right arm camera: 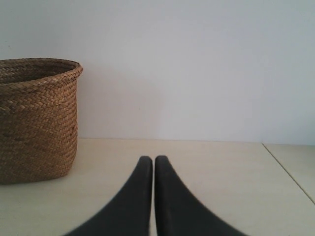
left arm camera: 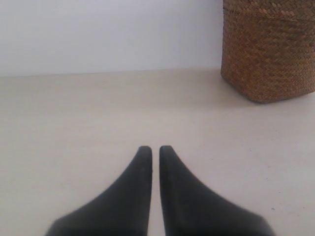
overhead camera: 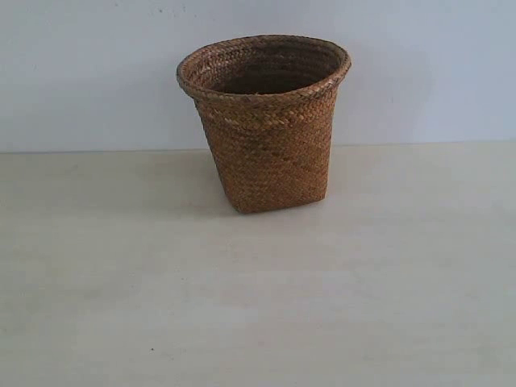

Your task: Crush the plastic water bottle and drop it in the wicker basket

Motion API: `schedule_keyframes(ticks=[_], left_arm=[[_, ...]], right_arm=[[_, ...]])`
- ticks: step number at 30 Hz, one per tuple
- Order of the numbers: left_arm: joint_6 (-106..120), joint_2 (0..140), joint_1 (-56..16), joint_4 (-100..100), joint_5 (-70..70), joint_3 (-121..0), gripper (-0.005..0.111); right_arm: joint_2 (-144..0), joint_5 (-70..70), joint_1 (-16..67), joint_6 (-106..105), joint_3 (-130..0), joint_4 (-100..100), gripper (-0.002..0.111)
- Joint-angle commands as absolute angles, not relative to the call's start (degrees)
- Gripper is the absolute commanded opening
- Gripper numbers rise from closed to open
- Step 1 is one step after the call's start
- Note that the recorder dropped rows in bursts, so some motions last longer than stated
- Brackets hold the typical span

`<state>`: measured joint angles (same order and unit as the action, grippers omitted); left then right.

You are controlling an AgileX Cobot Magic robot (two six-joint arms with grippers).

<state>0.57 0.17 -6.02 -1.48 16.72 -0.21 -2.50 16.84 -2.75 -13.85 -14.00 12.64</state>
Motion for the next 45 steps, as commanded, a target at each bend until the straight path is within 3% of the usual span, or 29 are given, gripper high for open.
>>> schedule_keyframes(ticks=[1,27,30,45], left_arm=[[0.4,0.0,-5.9,-2.1,16.9,0.0,0.004],[0.4,0.0,-5.9,-2.1,16.9,0.0,0.004],[0.4,0.0,-5.9,-2.1,16.9,0.0,0.004],[0.4,0.0,-5.9,-2.1,16.7,0.0,0.004]], right_arm=[[-2.4,16.6,-2.9,-13.8,-13.8,12.6,0.0],[-2.4,17.4,-2.9,-8.2,-13.7,9.4,0.0],[-2.4,17.4,-2.9,4.7,-11.3,-0.7,0.0],[0.0,18.9,-2.8,-1.2,0.0,-0.3,0.0]])
